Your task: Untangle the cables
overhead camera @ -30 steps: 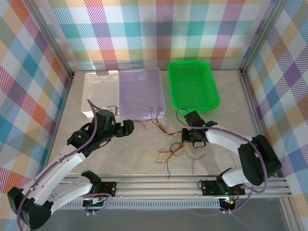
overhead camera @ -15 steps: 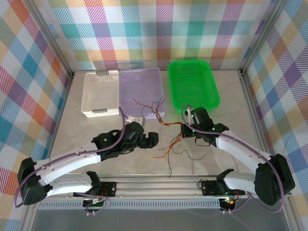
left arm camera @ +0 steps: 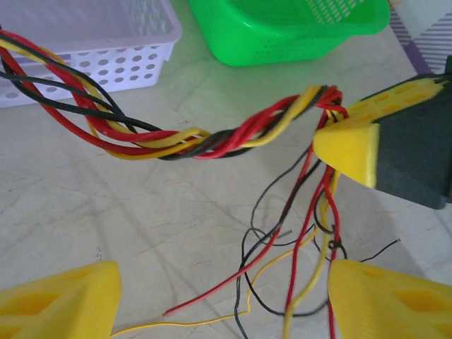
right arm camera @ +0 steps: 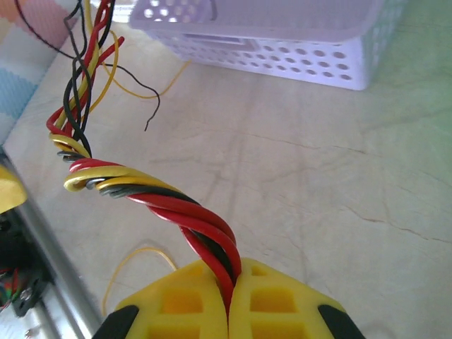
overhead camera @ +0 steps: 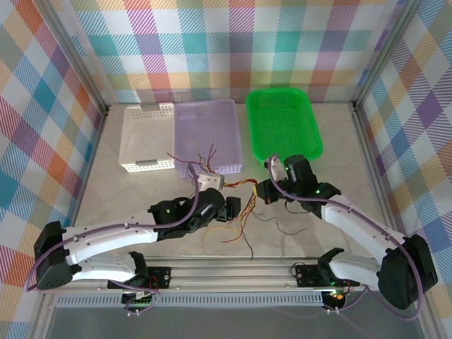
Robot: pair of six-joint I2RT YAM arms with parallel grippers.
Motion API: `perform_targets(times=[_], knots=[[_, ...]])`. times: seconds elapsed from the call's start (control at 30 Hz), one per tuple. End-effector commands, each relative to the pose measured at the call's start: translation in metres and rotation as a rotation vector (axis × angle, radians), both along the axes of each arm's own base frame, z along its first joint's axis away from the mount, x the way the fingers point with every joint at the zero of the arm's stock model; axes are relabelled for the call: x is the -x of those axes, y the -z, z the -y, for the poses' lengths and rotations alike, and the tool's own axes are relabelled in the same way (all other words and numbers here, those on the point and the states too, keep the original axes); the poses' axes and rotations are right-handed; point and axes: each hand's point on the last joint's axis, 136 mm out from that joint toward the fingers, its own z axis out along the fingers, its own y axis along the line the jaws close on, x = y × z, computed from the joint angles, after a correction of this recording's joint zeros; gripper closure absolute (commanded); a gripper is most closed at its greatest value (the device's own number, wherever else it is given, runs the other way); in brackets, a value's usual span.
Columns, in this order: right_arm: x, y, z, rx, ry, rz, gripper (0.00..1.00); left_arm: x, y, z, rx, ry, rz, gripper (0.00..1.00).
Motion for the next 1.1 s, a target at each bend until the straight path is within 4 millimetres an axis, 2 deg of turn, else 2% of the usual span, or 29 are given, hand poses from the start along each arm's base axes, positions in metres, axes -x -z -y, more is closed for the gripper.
perform_targets(times=[0.0, 0.1, 0.2, 0.3, 0.47, 0.8, 1.07], knots=[[0.011, -0.023, -0.015, -0.091, -0.108, 0.056, 1.00, -0.001, -0.013, -0.006, 0.047, -0.031, 0.050, 0.27], [0.016, -0.021, -0.019, -0.107, -0.144, 0.044, 1.00, -0.003, -0.019, -0.020, 0.051, -0.074, 0.075, 0.29], [0.021, -0.021, -0.022, -0.127, -0.172, 0.036, 1.00, -0.006, -0.026, -0.045, 0.086, -0.174, 0.103, 0.28], [0.027, -0.025, -0.024, -0.155, -0.205, 0.036, 1.00, -0.006, -0.028, -0.066, 0.156, -0.258, 0.111, 0.23], [0.031, -0.031, -0.027, -0.179, -0.230, 0.049, 1.00, -0.005, -0.025, -0.089, 0.216, -0.374, 0.095, 0.17], [0.039, -0.037, -0.031, -0.208, -0.275, 0.055, 1.00, -0.010, -0.026, -0.100, 0.274, -0.493, 0.079, 0.14], [0.042, -0.039, -0.035, -0.226, -0.303, 0.055, 1.00, -0.015, -0.025, -0.088, 0.306, -0.511, 0.064, 0.19]])
